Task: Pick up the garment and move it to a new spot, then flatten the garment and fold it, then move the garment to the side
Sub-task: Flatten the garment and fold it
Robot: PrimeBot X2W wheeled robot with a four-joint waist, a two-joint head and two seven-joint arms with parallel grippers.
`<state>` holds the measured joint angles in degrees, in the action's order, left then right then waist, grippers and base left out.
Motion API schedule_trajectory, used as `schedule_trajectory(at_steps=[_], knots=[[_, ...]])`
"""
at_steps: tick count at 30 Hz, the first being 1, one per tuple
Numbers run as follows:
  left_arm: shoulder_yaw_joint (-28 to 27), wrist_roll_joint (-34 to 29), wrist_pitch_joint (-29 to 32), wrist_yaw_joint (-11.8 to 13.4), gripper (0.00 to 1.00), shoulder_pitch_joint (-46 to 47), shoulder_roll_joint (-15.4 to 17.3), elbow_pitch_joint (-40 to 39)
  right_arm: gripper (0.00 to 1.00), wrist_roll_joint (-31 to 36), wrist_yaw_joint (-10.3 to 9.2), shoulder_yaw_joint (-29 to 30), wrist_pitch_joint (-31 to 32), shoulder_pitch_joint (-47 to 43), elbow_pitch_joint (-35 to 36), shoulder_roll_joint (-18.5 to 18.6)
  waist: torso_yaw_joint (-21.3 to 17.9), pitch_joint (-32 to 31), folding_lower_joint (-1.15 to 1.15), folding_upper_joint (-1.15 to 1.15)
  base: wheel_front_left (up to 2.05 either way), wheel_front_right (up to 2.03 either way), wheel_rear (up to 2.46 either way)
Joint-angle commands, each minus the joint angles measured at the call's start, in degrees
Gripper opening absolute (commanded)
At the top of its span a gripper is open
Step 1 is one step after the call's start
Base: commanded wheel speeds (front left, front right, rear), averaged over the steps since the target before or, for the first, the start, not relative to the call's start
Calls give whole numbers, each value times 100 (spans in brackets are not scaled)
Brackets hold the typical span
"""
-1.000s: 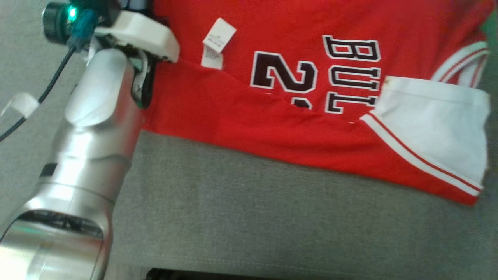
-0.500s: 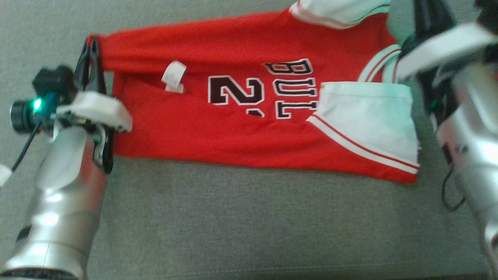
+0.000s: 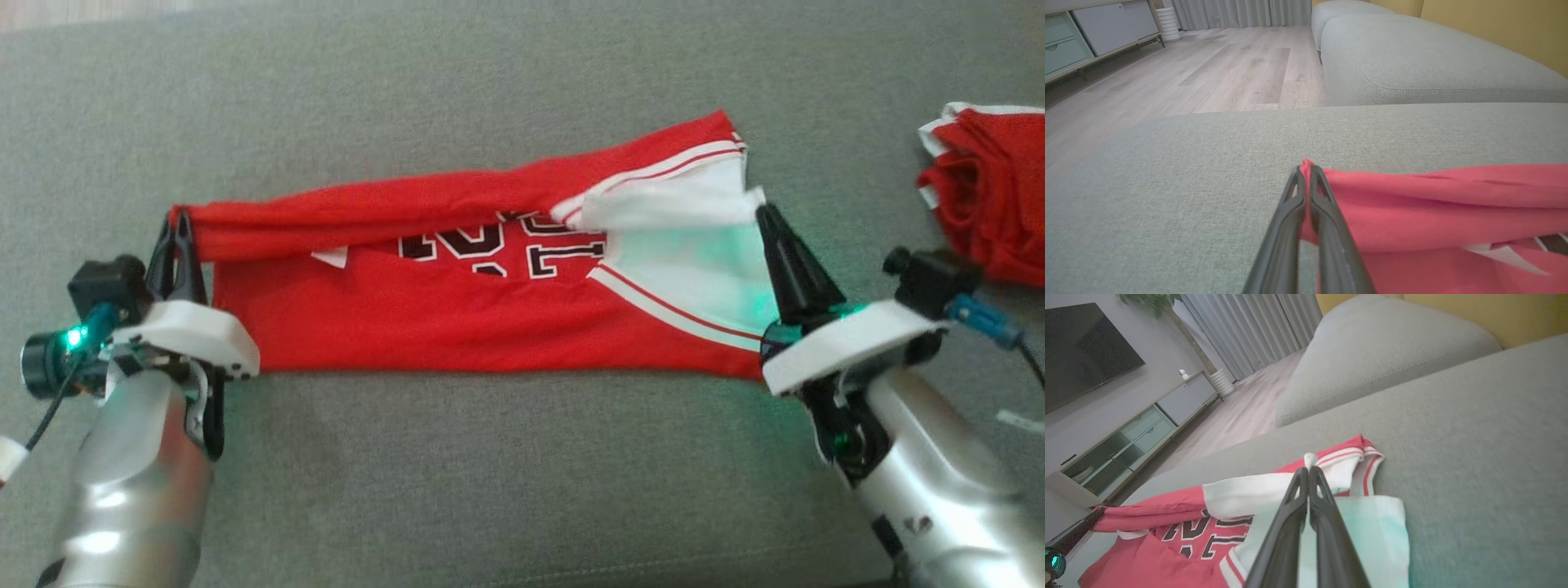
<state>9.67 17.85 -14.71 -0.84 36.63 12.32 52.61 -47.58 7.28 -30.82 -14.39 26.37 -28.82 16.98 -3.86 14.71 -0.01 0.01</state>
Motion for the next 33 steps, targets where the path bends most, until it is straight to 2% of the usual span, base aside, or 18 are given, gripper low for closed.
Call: schedule_trajectory(at_steps=[1,15,16,17,18,19,20,21,24,26,33], knots=[[-184,-53,-29,15,0,37,246,-120,0,-26,21,-27,-61,10,184,5,-47,-64,1,-1,0,0,0],[-288,-116,-29,-72,0,-444,13,-37,0,-167,21,248,-61,-556,130,-232,-34,-450,1,-1,0,0,0],[-299,-122,-29,-64,3,-474,7,-25,0,-161,21,235,-61,-602,115,-241,-34,-476,1,-1,0,0,0],[-317,-112,-29,-53,49,-505,-10,15,0,-167,21,205,-57,-643,93,-250,-31,-499,1,-1,0,0,0],[-329,-108,-29,-51,82,-524,-24,42,0,-199,21,208,-45,-679,56,-268,-31,-517,1,-1,0,0,0],[-348,-120,-29,-29,100,-534,-23,18,0,-224,21,230,-19,-705,-4,-286,-30,-535,1,-1,0,0,0],[-374,-151,-29,21,100,-546,-7,-44,45,-204,21,261,-18,-711,-68,-296,-30,-545,1,-1,0,0,0],[-404,-191,-29,95,100,-571,1,-133,100,-155,21,313,-24,-698,-118,-308,-28,-556,1,-1,0,0,0],[-474,-386,-29,404,100,-761,-73,-590,100,119,21,550,-48,-625,-214,-376,-13,-625,1,-1,0,0,0],[-516,-540,-29,601,100,-954,-149,-962,100,529,21,764,-56,-568,-218,-422,5,-682,1,-1,0,0,0],[-444,-1059,-29,920,100,-1747,-467,-1842,100,2107,21,1895,-60,-794,-120,-1035,100,-947,1,-1,0,0,0]])
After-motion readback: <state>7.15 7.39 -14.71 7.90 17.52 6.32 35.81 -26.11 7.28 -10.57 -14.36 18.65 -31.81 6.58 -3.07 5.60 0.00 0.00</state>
